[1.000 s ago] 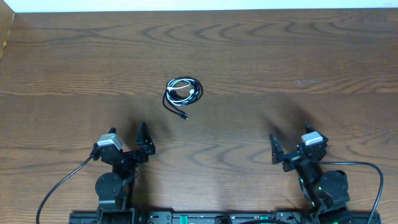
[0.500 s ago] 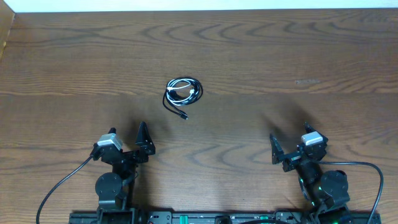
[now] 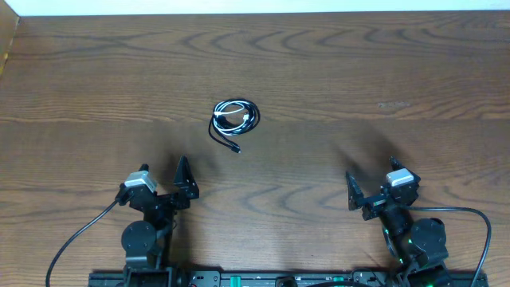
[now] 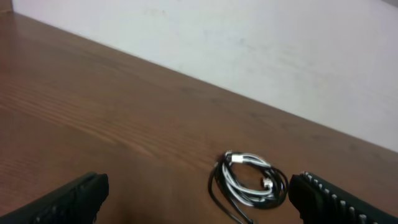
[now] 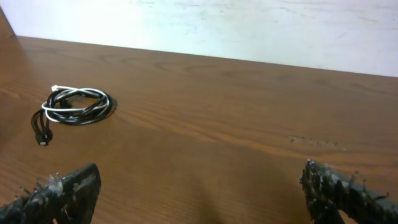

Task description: Untangle cables

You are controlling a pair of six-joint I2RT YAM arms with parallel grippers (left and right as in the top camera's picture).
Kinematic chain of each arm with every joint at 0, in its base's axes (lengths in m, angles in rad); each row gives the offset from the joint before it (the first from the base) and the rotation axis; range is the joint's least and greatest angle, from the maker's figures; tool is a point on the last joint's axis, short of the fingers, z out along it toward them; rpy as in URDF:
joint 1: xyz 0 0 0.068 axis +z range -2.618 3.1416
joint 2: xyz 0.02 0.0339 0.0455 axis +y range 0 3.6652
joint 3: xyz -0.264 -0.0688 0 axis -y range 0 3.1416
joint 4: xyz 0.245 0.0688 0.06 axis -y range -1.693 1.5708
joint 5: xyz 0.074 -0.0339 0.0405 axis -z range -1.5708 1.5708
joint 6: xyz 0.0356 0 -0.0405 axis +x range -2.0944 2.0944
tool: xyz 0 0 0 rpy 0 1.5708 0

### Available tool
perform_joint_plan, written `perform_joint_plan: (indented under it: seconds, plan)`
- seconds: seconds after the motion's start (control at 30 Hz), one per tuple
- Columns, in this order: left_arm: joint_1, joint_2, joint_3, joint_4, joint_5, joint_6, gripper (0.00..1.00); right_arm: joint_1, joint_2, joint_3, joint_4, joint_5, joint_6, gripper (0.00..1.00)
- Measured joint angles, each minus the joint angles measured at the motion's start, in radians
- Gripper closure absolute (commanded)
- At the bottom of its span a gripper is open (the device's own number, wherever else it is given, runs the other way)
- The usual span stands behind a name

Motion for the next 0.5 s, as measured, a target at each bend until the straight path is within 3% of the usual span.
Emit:
perform_joint_plan:
  seconds: [0.23,0.5]
  plan:
    - [0.000,0.048,0.196,-0.209,0.000,0.000,0.02,0.000,0.000,0.000,0.000,0.000,0.000,0.01]
    - [0.000,0.297,0.581,-0.475,0.000,0.000,0.02,0.000,0.000,0.000,-0.001,0.000,0.000,0.01]
